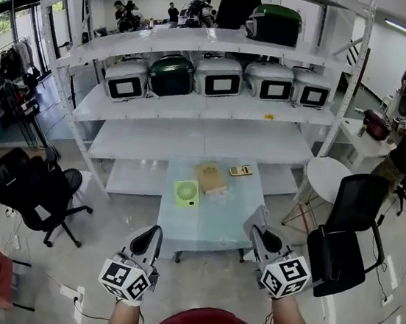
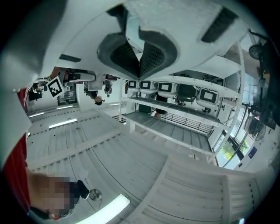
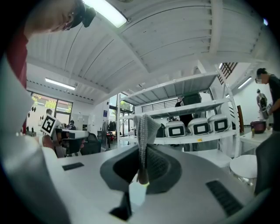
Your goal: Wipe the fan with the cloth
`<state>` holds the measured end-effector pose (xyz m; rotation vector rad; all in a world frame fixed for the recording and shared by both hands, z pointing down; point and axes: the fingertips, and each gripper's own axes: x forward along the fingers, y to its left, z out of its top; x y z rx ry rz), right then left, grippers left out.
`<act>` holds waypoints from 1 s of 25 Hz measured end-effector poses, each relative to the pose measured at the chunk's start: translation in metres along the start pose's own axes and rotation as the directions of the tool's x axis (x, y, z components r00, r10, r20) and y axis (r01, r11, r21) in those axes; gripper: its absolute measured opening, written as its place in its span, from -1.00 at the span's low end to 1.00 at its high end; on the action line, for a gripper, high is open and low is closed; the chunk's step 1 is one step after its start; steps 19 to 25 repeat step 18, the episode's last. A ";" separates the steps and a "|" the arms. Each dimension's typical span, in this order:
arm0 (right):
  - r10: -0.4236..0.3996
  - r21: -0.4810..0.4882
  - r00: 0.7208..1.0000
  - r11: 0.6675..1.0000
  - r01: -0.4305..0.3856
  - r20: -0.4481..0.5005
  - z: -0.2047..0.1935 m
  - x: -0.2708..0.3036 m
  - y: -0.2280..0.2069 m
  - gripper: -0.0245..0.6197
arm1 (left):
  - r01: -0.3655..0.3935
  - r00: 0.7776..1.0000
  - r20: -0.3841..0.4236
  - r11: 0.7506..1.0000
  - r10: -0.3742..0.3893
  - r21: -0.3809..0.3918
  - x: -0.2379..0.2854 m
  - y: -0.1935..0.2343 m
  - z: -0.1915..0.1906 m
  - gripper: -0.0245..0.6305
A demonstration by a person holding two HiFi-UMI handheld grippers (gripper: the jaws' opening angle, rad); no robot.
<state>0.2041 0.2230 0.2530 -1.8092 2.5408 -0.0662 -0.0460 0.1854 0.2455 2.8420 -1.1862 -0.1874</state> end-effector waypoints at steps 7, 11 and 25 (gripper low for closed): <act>-0.008 0.010 1.000 1.000 0.008 -0.014 -0.003 0.003 0.006 -0.88 | -0.002 1.000 -0.005 1.000 0.002 0.000 -0.007 0.007 0.001 -0.92; -0.006 0.014 1.000 1.000 0.006 -0.012 -0.003 0.007 0.012 -0.88 | -0.001 1.000 -0.014 1.000 0.001 0.010 -0.010 0.012 -0.001 -0.92; 0.000 0.009 1.000 1.000 0.000 -0.016 0.000 0.011 0.017 -0.88 | -0.002 1.000 -0.020 1.000 0.002 -0.001 -0.011 0.016 -0.001 -0.92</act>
